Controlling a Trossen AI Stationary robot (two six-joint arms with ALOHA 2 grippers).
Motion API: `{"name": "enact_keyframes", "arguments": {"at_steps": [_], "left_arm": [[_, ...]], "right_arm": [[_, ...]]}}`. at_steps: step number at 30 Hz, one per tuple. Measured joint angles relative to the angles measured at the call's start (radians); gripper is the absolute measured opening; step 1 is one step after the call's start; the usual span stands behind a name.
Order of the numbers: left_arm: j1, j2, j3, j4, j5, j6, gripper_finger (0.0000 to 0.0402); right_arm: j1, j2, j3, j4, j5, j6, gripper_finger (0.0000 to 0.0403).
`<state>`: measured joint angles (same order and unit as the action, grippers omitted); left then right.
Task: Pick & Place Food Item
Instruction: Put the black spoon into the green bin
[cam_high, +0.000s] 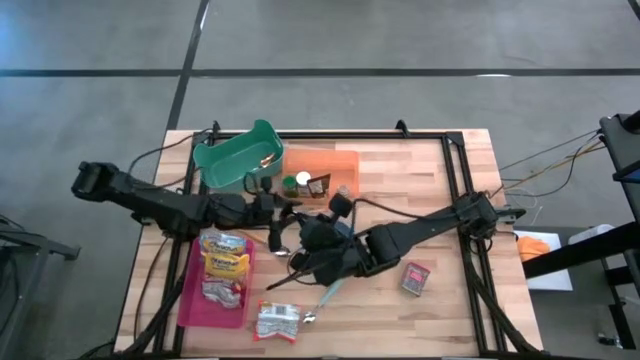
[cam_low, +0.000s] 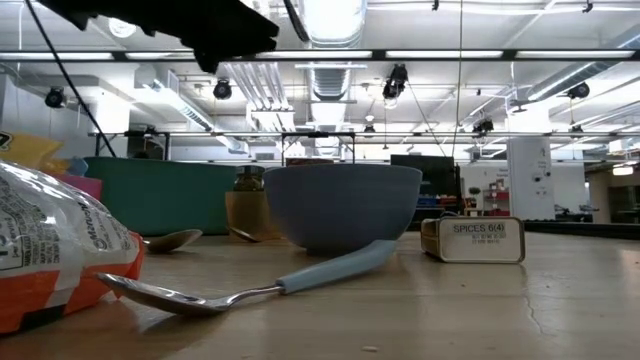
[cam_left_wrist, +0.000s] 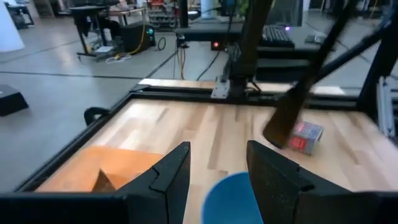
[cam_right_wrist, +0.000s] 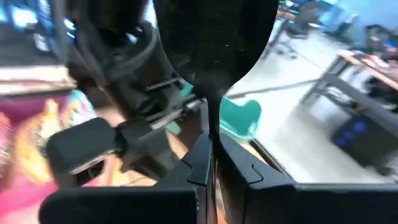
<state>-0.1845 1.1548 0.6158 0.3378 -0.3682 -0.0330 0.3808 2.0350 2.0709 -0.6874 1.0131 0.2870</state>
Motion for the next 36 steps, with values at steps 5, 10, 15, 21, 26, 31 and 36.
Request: {"name": "enact_keyframes", "arguments": {"at_steps": [5, 10, 15, 21, 26, 31, 36], "left_arm": [[-0.018, -0.074, -0.016, -0.010, 0.070, -0.016, 0.0159], [-0.043, -0.103, -0.033, 0.004, 0.116, -0.015, 0.0159], [-0.059, -0.106, -0.033, 0.008, 0.167, 0.027, 0.0159], [-0.062, -0.106, -0.029, 0.010, 0.226, 0.034, 0.0159], [-0.064, -0.106, -0.026, 0.021, 0.231, -0.001, 0.0159], [-0.064, -0.106, -0.026, 0.041, 0.230, -0.024, 0.0159], [-0.064, -0.106, -0.026, 0.041, 0.229, -0.023, 0.0139]], "right_arm": [[-0.010, -0.001, 0.017, 0.122, -0.072, -0.100, 0.0011], [-0.022, 0.000, 0.003, 0.215, -0.175, -0.154, 0.0011], [-0.033, 0.000, -0.009, 0.237, -0.212, -0.163, 0.0011], [-0.038, 0.002, -0.014, 0.219, -0.214, -0.171, 0.0011], [-0.037, 0.002, -0.018, 0.218, -0.263, -0.163, 0.0011], [-0.037, 0.002, -0.024, 0.237, -0.285, -0.152, 0.0011], [-0.037, 0.002, -0.028, 0.248, -0.302, -0.151, 0.0011]]}}
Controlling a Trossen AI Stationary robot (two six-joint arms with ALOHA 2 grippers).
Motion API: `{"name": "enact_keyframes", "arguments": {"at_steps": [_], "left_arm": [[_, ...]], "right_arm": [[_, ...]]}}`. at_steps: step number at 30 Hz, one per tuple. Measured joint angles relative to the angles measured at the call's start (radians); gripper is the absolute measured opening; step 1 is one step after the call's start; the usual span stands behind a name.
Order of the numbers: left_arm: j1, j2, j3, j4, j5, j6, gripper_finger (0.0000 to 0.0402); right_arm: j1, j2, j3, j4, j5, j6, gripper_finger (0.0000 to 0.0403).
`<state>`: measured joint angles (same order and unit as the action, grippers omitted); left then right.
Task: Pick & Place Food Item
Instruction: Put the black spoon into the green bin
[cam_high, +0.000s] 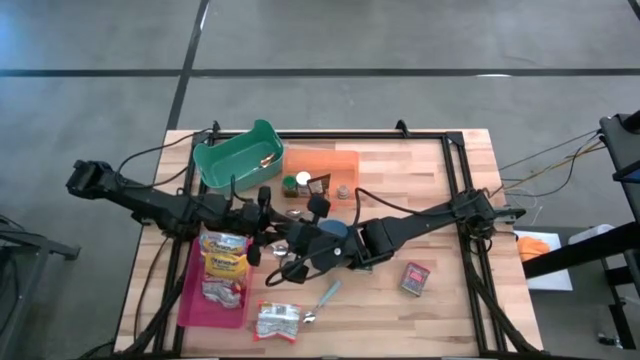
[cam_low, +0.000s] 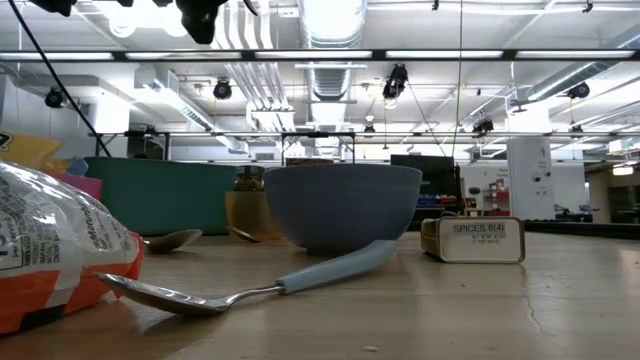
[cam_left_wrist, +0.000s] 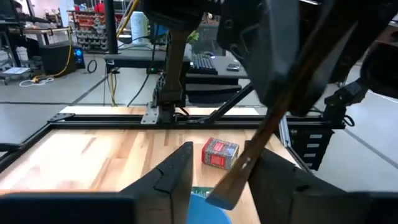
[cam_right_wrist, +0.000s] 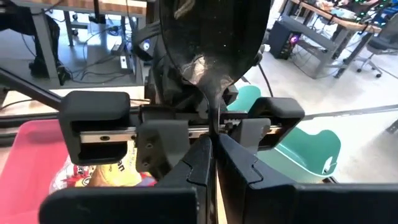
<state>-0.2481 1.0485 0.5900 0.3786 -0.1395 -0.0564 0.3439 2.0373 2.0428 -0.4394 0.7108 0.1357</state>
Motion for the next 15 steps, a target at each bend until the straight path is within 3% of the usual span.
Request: {"name": "enact_keyframes", "arguments": {"at_steps": [8, 15], "left_arm": [[-0.001, 0.000, -0.001, -0.011, 0.032, 0.008, 0.0020], [-0.002, 0.000, -0.002, -0.021, 0.036, 0.000, 0.0014]], "right_arm": [[-0.001, 0.000, -0.033, 0.011, -0.029, 0.025, 0.0011], [-0.001, -0.002, -0.051, 0.033, -0.026, 0.016, 0.0011]]}}
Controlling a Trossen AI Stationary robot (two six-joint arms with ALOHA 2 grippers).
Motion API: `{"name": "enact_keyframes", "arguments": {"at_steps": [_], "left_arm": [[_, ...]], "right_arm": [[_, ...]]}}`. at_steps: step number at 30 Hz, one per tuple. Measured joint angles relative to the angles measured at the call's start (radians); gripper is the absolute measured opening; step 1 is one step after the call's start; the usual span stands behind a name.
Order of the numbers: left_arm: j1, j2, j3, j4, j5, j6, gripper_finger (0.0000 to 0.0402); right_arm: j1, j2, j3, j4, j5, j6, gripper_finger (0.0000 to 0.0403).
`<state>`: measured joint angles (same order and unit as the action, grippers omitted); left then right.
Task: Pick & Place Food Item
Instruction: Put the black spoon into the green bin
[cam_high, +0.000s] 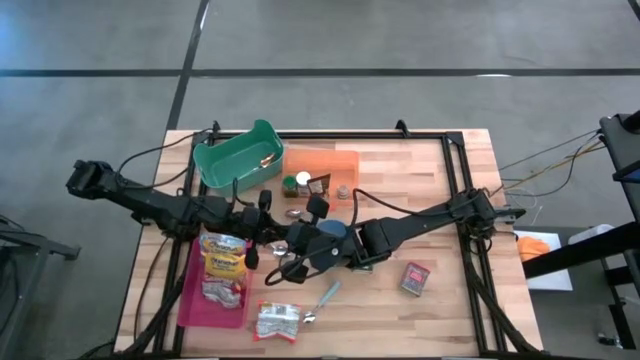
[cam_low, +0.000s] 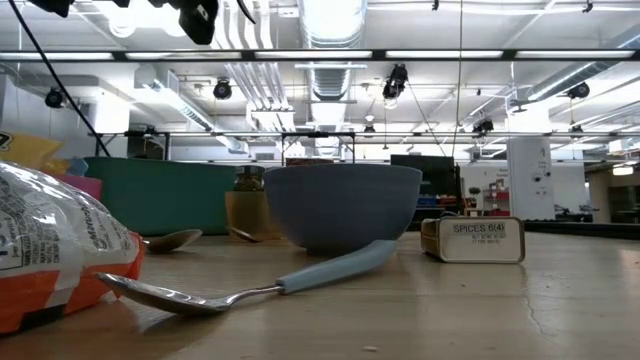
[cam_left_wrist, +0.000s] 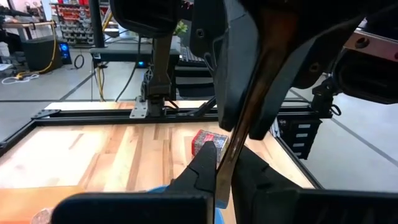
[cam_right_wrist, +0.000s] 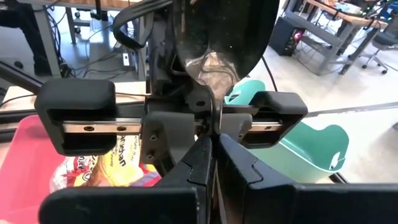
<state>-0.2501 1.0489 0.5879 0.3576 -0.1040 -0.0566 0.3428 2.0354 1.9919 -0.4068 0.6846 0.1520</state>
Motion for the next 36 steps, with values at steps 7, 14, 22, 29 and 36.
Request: {"name": "enact_keyframes", "arguments": {"at_steps": [7, 14, 22, 29, 36], "left_arm": [[0.000, 0.000, 0.000, -0.004, -0.001, -0.019, 0.0014], [0.000, 0.000, 0.002, -0.019, -0.003, -0.030, 0.0014], [0.001, 0.000, 0.002, -0.023, -0.012, -0.038, 0.0013], [0.001, -0.014, 0.029, -0.146, -0.121, -0.072, 0.0013], [0.008, -0.029, 0.144, -0.457, -0.311, -0.108, 0.0013]], "right_arm": [[0.000, 0.000, 0.000, -0.001, -0.001, -0.021, 0.0011], [0.002, 0.001, -0.001, -0.009, -0.002, -0.018, 0.0022], [0.005, 0.002, -0.001, -0.057, -0.013, -0.035, 0.0154], [0.008, -0.001, 0.014, -0.248, 0.062, 0.076, 0.0241], [0.009, -0.014, 0.024, -0.540, 0.096, 0.241, 0.0264]]}}
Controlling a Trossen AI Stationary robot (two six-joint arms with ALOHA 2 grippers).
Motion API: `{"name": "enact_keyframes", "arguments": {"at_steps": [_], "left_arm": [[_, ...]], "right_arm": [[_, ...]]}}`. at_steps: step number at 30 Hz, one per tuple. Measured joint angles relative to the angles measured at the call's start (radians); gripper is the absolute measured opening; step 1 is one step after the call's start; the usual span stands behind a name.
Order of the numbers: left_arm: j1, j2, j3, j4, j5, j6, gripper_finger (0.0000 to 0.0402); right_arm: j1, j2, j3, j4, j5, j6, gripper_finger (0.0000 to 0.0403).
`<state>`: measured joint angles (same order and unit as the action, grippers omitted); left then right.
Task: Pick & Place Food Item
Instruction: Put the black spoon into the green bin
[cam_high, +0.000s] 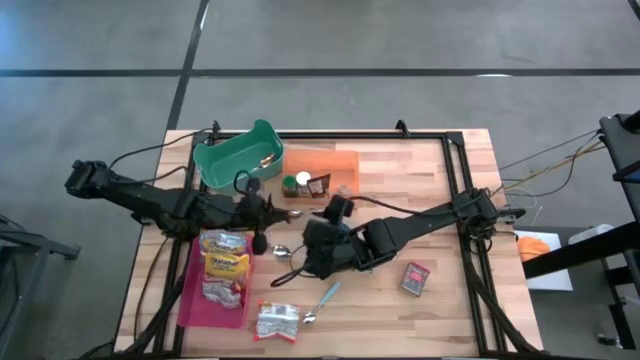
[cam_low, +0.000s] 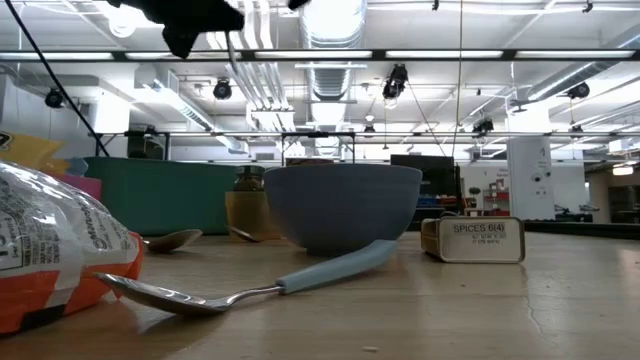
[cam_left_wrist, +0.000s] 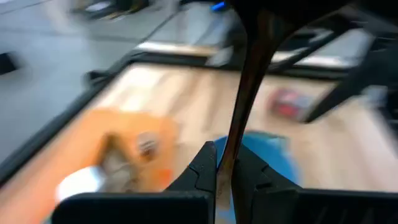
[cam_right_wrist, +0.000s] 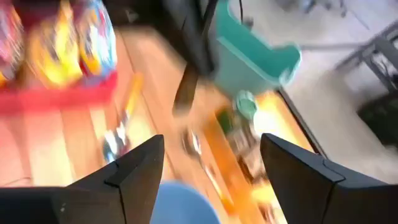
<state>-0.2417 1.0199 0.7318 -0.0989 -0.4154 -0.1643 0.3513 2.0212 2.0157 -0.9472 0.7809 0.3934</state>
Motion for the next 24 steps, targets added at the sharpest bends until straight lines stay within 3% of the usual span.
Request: {"name": "enact_keyframes", "arguments": {"at_steps": [4, 9, 14, 19, 24], "left_arm": [[0.042, 0.002, 0.079, -0.245, -0.183, -0.090, 0.0013], [0.154, 0.004, 0.170, -0.455, -0.209, -0.130, 0.0013], [0.318, 0.005, 0.224, -0.572, -0.135, -0.125, 0.0013], [0.498, 0.024, 0.237, -0.633, -0.030, -0.090, 0.0013], [0.607, 0.072, 0.237, -0.672, 0.027, -0.031, 0.0013]], "right_arm": [[0.002, 0.000, -0.007, -0.179, 0.004, 0.091, 0.0265], [0.007, -0.004, -0.016, -0.436, 0.104, 0.303, 0.0265], [0.019, -0.017, -0.049, -0.550, 0.137, 0.443, 0.0265], [0.020, -0.018, -0.127, -0.538, 0.133, 0.460, 0.0265], [0.016, -0.020, -0.239, -0.536, 0.128, 0.541, 0.0265]]}}
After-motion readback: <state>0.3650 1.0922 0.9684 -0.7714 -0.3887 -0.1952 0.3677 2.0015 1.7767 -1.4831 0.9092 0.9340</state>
